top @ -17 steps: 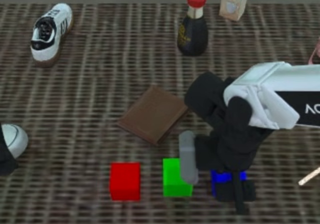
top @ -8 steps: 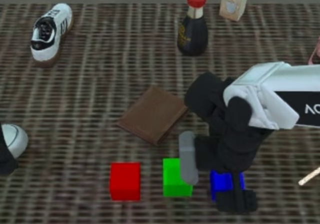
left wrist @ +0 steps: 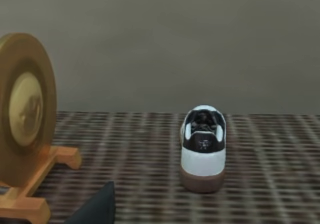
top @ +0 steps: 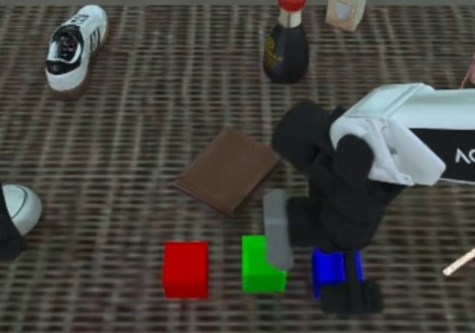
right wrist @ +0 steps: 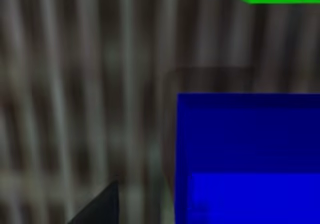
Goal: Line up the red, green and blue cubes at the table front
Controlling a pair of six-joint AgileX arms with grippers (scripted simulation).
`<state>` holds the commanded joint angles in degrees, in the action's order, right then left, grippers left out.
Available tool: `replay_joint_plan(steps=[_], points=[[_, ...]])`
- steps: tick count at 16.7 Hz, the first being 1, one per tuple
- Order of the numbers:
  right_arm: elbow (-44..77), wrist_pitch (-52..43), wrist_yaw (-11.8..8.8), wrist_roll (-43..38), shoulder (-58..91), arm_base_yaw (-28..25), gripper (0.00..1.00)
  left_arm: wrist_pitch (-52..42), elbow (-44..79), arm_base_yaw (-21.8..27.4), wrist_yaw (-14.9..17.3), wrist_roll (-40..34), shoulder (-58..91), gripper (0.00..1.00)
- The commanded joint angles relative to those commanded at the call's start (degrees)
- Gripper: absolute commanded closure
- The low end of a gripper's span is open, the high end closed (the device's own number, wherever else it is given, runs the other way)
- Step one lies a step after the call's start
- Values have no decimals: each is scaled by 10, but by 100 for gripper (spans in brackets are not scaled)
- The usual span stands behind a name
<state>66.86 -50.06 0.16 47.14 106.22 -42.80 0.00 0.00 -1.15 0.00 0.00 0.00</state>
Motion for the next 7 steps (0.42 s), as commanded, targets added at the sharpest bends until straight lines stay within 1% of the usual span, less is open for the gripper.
replay_joint_plan(steps=[4,7], points=[[56,-97,0,0,-30,-1,0,0,0,0,0,0,0,0],[80,-130,0,-1,-47,-2,0,0,0,0,0,0,0,0]])
